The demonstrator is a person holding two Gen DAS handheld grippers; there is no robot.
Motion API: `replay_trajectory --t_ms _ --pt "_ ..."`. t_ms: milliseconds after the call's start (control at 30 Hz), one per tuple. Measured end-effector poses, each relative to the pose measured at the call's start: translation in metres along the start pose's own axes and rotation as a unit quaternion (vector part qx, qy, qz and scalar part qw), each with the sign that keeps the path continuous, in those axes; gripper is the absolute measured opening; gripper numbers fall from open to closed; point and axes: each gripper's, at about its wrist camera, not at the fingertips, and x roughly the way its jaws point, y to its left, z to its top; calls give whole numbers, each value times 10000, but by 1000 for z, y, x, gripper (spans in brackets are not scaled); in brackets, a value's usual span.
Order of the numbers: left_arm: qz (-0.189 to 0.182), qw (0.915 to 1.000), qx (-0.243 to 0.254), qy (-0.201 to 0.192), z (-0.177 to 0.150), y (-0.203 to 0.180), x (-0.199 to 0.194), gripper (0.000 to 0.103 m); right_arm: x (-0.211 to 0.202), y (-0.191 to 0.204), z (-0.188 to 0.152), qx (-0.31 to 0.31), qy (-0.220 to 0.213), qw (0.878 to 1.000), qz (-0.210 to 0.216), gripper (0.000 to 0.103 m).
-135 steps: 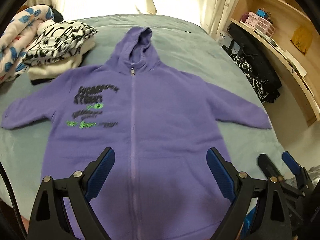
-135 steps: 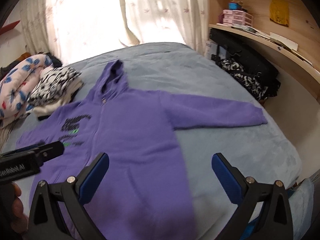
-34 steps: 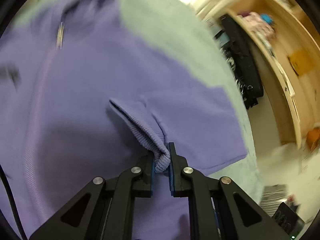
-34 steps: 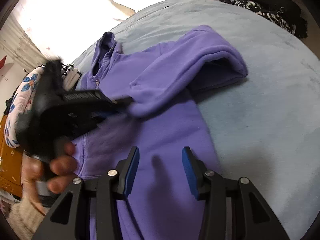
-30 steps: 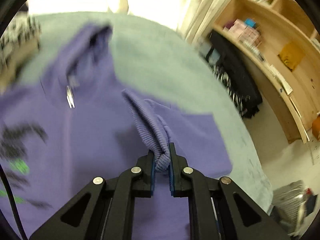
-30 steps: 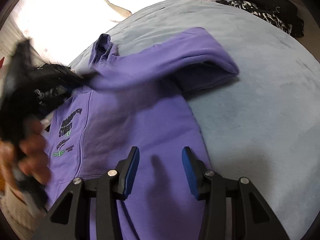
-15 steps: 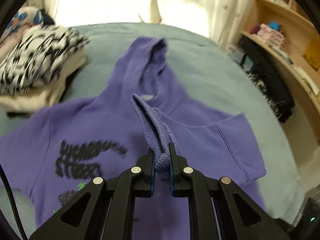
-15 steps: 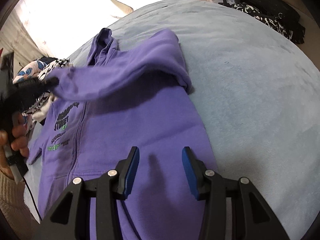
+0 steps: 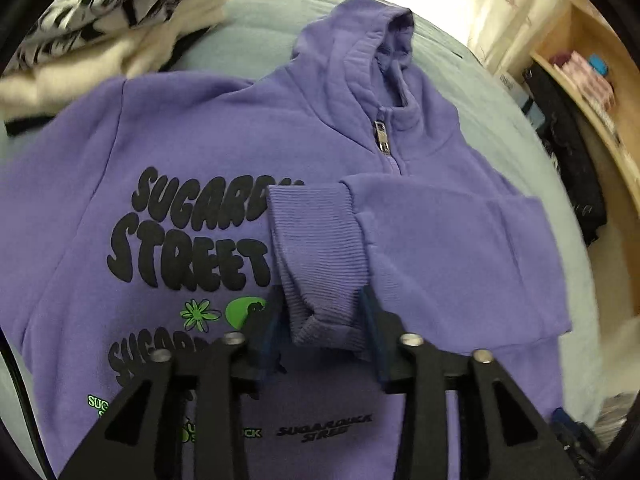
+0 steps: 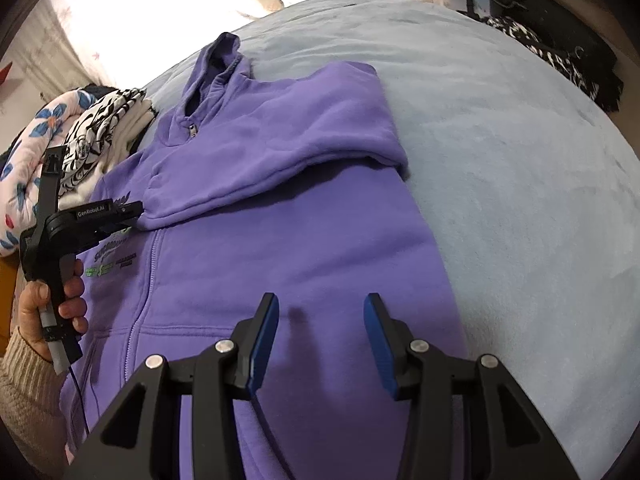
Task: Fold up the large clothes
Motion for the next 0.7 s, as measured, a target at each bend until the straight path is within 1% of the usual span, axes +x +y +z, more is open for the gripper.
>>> replay_trajectory --t_ms 67,100,133,167,200,233,300,333,367,433,467,500,533,567,600,633,700 --pt "-112 9996 -264 -84 6 8 -4 53 -5 4 13 -200 -59 9997 -99 45" --pt "-137 9993 -319 -114 9 11 -4 53 -7 5 20 -266 -93 9995 -131 47" --pt "-164 9991 -374 -129 14 14 -3 53 -9 3 32 -306 -154 9993 -142 51" --pt "-185 9990 -397 -120 17 15 -1 53 -10 0 42 -288 -210 9993 -149 58" --pt "-200 9989 -404 -113 19 16 1 53 -11 -4 53 -246 -279 9992 -171 62" --pt "-213 9990 -396 -79 22 15 5 53 -11 -11 71 -210 -388 9987 -245 63" --pt "-220 9992 -332 -9 27 14 13 53 -6 -19 98 -223 -470 9981 -337 65" --pt "-190 9994 -276 27 30 12 18 53 2 -26 119 -206 -470 9978 -418 65" --pt "-153 9996 -227 47 33 9 21 53 10 -30 132 -181 -432 9980 -432 65" --pt "-148 9997 -169 42 36 5 23 51 32 -39 159 -117 -302 9988 -366 65" --pt "-178 9997 -140 50 39 3 24 45 50 -46 176 -19 -166 9993 -324 65" --pt "-164 9998 -118 47 41 1 25 37 61 -48 183 46 -91 9995 -311 65" --pt "-114 9999 -82 20 44 0 25 31 81 -56 195 176 62 9995 -258 65" --pt "-45 10000 -24 5 46 -2 26 18 93 -62 201 287 159 9992 -249 65" --pt "58 10000 54 2 48 -3 26 11 105 -68 206 416 243 9985 -240 65" --pt "116 9999 120 -3 51 -5 27 9 121 -76 210 607 382 9974 -103 65" --pt "234 9995 176 -75 53 -6 27 4 137 -84 212 836 534 9950 124 65"
